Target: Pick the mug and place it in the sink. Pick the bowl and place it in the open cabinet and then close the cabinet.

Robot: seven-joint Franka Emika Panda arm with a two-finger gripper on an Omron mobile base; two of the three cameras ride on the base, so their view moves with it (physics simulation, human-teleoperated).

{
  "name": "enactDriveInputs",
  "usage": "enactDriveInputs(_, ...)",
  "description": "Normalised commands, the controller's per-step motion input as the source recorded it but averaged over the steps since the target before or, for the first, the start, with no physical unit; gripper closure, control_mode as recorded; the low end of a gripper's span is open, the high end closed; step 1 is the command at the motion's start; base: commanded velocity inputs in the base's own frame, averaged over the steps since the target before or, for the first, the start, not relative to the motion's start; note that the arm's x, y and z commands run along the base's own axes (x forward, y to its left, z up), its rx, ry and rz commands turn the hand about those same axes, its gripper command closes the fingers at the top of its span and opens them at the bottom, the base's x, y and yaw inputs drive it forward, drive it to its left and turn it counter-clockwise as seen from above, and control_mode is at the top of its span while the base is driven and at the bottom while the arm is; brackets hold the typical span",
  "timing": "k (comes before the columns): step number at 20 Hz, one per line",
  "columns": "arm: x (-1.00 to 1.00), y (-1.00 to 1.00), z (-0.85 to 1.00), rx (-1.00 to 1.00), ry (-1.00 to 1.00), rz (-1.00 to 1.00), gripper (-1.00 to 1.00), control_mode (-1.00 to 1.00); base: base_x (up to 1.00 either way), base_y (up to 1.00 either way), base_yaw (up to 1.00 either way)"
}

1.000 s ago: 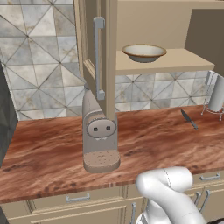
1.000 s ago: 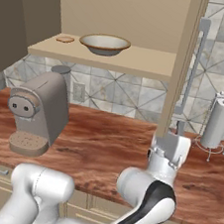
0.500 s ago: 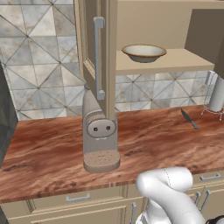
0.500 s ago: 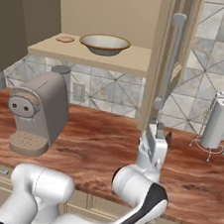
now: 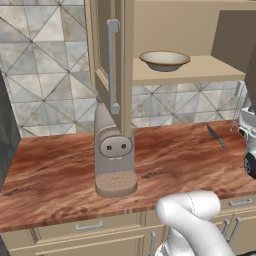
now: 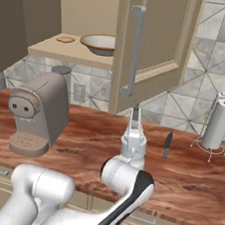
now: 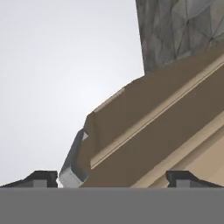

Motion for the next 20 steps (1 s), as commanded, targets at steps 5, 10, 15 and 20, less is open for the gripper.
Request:
enactDriveInputs(5,0.29,0.30,0.69,-0.13,0.00,-0.08,-1.00,-1.00,0.00,0.00,0.00)
enactDriveInputs(10,0.18,0.23,0.68,-0.12,0.00,-0.11,-1.00,-1.00,0.00,0.00,0.00)
enactDriveInputs(15,0.36,0.67,0.69,-0.22,0.00,-0.15,-1.00,-1.00,0.00,0.00,0.00)
enactDriveInputs(20,0.56,0.69,0.93,-0.27,0.05,-0.18,-1.00,-1.00,0.00,0.00,0.00)
